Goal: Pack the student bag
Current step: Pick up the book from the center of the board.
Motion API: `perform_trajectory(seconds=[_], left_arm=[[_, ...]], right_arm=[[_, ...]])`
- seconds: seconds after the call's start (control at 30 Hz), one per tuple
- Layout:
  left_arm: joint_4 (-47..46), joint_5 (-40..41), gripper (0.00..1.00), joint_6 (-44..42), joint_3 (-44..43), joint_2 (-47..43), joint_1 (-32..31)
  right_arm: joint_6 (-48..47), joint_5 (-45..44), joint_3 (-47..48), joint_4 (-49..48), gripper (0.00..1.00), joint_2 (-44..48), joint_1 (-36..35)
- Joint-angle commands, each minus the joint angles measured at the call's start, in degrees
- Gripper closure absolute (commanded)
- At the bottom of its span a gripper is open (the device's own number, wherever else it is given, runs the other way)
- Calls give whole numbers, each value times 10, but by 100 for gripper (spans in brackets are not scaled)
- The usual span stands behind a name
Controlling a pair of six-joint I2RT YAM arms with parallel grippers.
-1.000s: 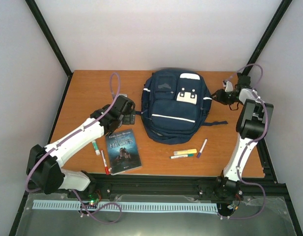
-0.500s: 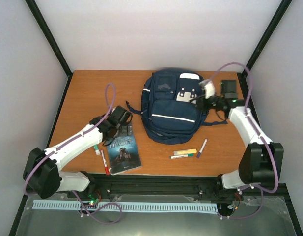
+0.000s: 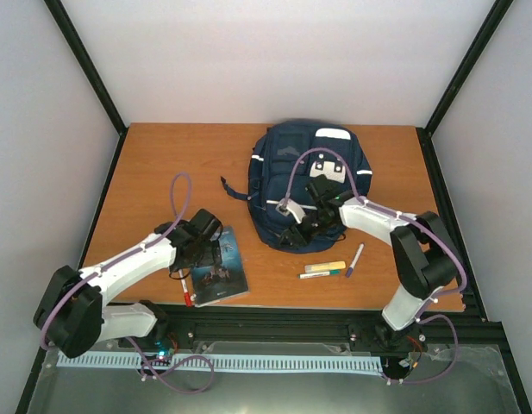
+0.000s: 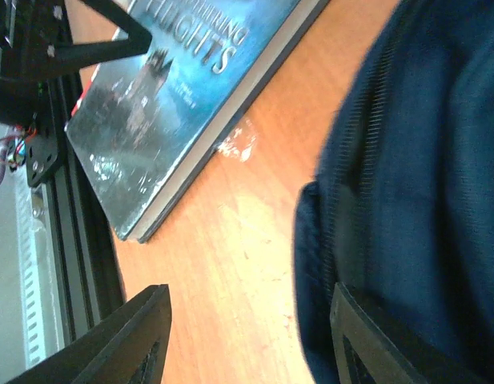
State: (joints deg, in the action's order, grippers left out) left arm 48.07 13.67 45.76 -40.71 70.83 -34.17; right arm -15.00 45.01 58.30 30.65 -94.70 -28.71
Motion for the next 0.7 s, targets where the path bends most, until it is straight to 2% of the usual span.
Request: perform_trajectory(seconds=[0.0,0.4,0.67], left_arm=[[-20,-54,0,23,15,-24,5],[-97,-149,0,23,34,29,5],[-187,-215,0,16,49,49,3]], right_arm=[[0,18,8,1,45,-28,-42],[-1,33,19,14,46,-76,-52],[-3,33,25,16,46,-90,-56]])
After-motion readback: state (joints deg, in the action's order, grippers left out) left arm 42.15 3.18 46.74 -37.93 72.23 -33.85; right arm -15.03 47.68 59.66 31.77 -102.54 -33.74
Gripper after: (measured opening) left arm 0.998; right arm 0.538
